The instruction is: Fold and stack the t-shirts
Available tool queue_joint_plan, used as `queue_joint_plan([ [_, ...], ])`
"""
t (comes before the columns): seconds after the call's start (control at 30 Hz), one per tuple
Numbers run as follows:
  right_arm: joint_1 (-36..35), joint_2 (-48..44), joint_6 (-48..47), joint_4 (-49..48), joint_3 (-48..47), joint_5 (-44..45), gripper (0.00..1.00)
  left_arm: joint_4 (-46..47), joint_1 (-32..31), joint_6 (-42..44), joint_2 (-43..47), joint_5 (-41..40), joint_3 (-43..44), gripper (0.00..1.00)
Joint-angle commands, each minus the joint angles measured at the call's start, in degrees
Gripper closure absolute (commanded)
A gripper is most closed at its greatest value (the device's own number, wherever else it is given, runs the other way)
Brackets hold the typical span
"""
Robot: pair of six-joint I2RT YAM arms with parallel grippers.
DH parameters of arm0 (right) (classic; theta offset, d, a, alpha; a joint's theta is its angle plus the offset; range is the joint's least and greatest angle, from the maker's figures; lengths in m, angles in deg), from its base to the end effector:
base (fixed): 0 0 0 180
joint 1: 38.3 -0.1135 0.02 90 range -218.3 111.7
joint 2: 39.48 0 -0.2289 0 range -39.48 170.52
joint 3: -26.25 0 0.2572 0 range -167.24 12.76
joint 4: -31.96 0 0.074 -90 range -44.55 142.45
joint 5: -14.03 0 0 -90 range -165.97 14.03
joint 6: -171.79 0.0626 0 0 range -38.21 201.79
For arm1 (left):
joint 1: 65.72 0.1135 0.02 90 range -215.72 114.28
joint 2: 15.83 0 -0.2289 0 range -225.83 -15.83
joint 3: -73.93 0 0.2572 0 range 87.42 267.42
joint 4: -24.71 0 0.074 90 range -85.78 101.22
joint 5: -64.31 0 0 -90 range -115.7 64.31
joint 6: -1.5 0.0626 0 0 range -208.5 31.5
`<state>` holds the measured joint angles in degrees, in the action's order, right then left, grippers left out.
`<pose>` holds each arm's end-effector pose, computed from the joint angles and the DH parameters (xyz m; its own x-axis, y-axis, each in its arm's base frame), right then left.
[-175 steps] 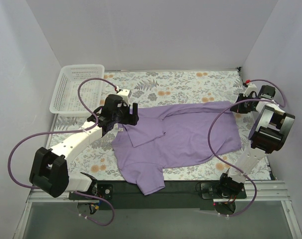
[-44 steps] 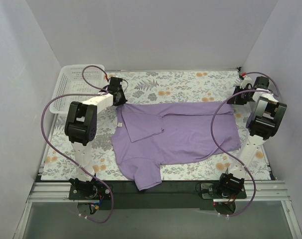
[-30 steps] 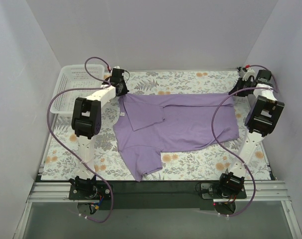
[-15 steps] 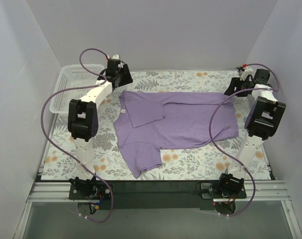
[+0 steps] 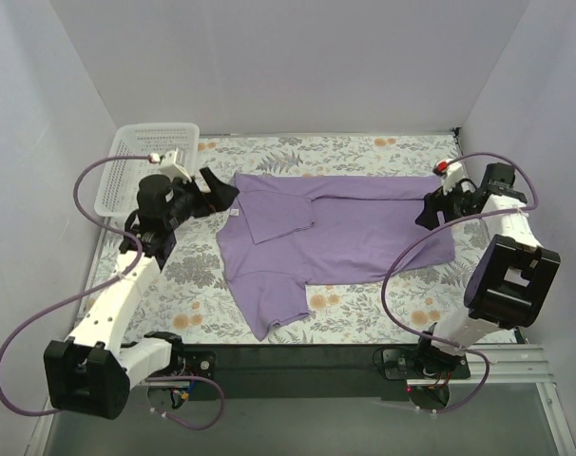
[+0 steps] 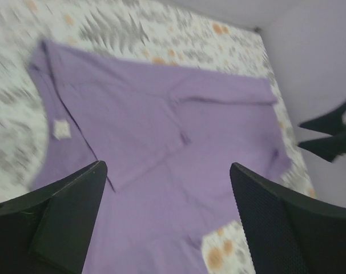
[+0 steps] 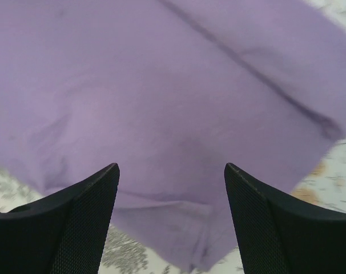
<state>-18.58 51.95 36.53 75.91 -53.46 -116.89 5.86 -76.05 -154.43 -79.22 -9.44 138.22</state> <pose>0.3395 -0.0781 0.1899 -0.4813 -0.3976 -0.7812 -0.6175 0.7863 -0.0198 0.2942 -0.0714 0.2809 -0.5200 -0.7962 -0.3093 -0.0998 0.4162 -0.9038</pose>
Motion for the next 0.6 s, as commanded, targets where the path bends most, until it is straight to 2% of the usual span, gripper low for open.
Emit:
queue_joint_plan([
  [0.0, -2.49, -2.14, -16.52, 18.12, 3.98, -6.8, 0.2, -4.56, -0.04, -9.26, 2.91, 18.14, -9.21, 0.17],
  [0.1, -6.61, -6.17, -17.59, 19.82, 8.9, -6.63, 0.22, -5.35, -0.74, -13.77, 6.07, 24.42, -15.81, 0.22],
  [0.17, -8.82, -9.95, -16.89, 18.51, 11.28, -5.57, 0.22, -7.63, -1.18, -12.56, 8.97, 24.01, -17.23, 0.23],
  [0.23, -9.09, -12.06, -7.34, 14.13, 11.72, -2.51, 0.25, -12.37, -1.36, -9.5, 10.48, 21.82, -16.36, 0.23],
  [0.27, -8.92, -12.42, -2.87, 8.97, 11.55, 3.95, 0.28, -15.43, -1.45, -8.35, 11.44, 21.11, -14.7, 0.23],
  [0.33, -8.39, -12.51, 5.13, 4.89, 11.37, 10.66, 0.3, -17.83, -1.45, -4.41, 11.63, 19.18, -12.67, 0.23],
  [0.43, -6.28, -11.55, 8.94, 1.28, 10.67, 16.22, 0.29, -19.33, -1.54, -1.31, 11.63, 17.16, -11.17, 0.23],
  [0.57, -4.0, -6.99, 16.66, 0.22, 6.99, 22.97, 0.33, -14.69, -1.45, -1.04, 11.72, 18.37, -14.94, 0.23],
])
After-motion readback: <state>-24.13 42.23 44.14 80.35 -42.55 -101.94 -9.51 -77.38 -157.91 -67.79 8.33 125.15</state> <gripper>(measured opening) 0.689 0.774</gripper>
